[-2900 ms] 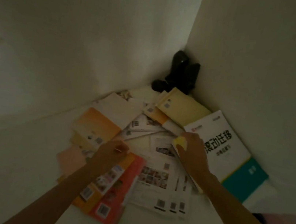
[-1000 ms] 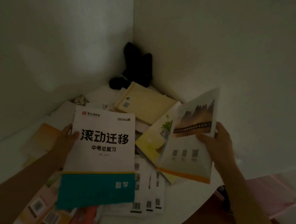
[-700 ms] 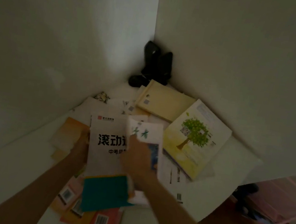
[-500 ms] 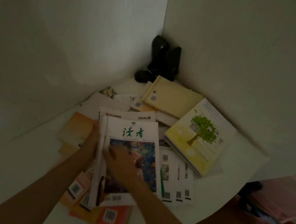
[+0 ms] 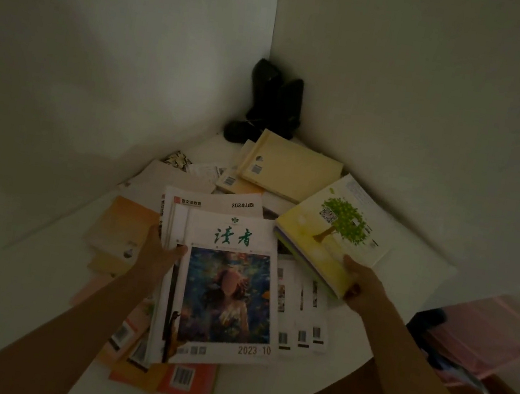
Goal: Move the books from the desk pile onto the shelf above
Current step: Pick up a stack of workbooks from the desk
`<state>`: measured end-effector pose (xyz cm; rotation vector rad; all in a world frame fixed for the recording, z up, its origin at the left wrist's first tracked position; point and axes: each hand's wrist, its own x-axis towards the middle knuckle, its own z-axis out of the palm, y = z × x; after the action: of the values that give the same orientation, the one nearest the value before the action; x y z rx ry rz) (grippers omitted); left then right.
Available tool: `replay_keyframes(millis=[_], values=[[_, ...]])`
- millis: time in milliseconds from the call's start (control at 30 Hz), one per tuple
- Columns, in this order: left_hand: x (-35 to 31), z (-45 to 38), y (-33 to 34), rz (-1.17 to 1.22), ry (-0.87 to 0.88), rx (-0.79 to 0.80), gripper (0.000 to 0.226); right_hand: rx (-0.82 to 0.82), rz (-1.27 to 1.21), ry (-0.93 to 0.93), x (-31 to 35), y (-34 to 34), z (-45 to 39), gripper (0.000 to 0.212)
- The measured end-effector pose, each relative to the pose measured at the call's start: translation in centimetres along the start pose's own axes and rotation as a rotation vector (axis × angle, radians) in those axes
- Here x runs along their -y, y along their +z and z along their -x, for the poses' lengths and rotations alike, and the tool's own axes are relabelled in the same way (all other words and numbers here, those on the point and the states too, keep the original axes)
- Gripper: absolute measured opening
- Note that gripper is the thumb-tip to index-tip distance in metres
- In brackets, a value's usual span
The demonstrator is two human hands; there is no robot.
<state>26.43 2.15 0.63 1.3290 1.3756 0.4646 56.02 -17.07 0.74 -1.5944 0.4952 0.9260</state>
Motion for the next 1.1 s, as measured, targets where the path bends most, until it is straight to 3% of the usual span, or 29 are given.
replay_keyframes(millis=[100,233,367,500,567,667,767,833,900,967,1000,1033,1100], values=[[0.2,-0.4,-0.1,0.003,0.003,0.006,0.065,0.195,-0.182,-0.090,0.1,-0.6,0.9,0.049],[-0.2,0.1,0.0,0.063,0.028,-0.025,0.060,0.127,-0.177,-0.349,0.6,-1.3,3.5,0.037],[-0.9,0.6,-0.1,0.112,0.045,-0.041,0.044,0.175,0.092,-0.569,2.6,-1.3,7.5,0.033],[-1.9,0.6,-1.3,0.178,0.065,-0.052,0.050,0.143,0.697,-0.775,4.5,1.4,13.1,0.034],[-2.0,0.8,-2.3,0.243,0.066,-0.040,0.052,0.161,1.003,-0.806,3.4,3.8,15.7,0.031],[-1.8,1.0,-3.6,0.300,0.068,-0.033,0.058,0.314,1.117,-0.806,-2.2,8.5,18.3,0.018],[-1.4,1.4,-4.3,0.364,0.037,-0.023,0.056,0.333,1.278,-0.805,-9.0,13.3,19.7,0.033],[-1.0,1.4,-4.5,0.365,0.015,0.004,0.072,0.318,1.402,-0.811,-11.9,15.2,20.0,0.048],[-0.5,0.8,-4.4,0.348,0.021,-0.003,0.092,0.394,1.489,-0.880,-13.0,15.8,19.5,0.048],[-0.5,0.6,-3.9,0.293,-0.020,-0.052,0.101,0.555,1.407,-0.871,-12.2,15.2,18.5,0.039],[-0.6,0.7,-3.6,0.257,-0.052,-0.082,0.102,0.595,1.326,-0.790,-11.3,14.6,17.3,0.046],[-0.6,0.8,-3.3,0.194,-0.073,-0.106,0.103,0.563,1.250,-0.727,-10.1,14.0,15.9,0.047],[-0.4,0.7,-2.9,0.118,-0.079,-0.134,0.107,0.322,1.126,-0.753,-7.7,12.8,11.6,0.037]])
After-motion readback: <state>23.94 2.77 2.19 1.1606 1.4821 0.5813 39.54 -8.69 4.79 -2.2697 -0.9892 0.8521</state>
